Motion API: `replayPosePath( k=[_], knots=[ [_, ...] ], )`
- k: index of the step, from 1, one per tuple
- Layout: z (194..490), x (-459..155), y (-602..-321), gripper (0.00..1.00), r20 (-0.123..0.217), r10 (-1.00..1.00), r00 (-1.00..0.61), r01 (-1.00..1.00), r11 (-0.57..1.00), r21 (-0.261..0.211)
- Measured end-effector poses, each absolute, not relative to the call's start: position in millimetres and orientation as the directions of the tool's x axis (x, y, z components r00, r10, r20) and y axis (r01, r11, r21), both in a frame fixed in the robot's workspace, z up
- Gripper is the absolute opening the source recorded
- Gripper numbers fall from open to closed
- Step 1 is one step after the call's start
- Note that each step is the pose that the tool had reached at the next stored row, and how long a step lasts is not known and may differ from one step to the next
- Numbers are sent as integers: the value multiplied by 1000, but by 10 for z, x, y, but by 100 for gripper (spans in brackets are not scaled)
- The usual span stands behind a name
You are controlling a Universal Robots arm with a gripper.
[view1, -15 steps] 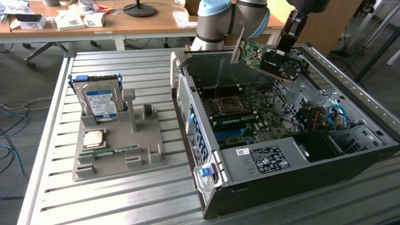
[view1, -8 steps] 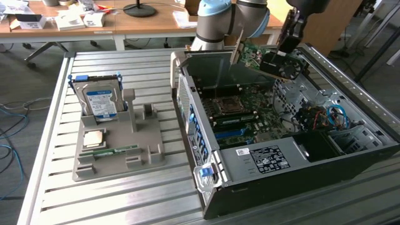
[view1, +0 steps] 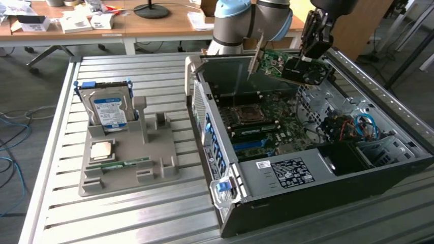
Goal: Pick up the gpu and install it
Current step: 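Insert the gpu into the slot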
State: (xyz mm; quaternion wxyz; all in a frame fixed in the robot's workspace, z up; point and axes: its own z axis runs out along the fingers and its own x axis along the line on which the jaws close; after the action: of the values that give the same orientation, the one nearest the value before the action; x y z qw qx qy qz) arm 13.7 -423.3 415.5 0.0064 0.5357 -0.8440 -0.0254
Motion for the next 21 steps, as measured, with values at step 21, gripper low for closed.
replayPosePath(
  k=[21],
  knots=[
    [4133,137,-4233,26,-16,-992,-124,-991,123,50]
  ],
)
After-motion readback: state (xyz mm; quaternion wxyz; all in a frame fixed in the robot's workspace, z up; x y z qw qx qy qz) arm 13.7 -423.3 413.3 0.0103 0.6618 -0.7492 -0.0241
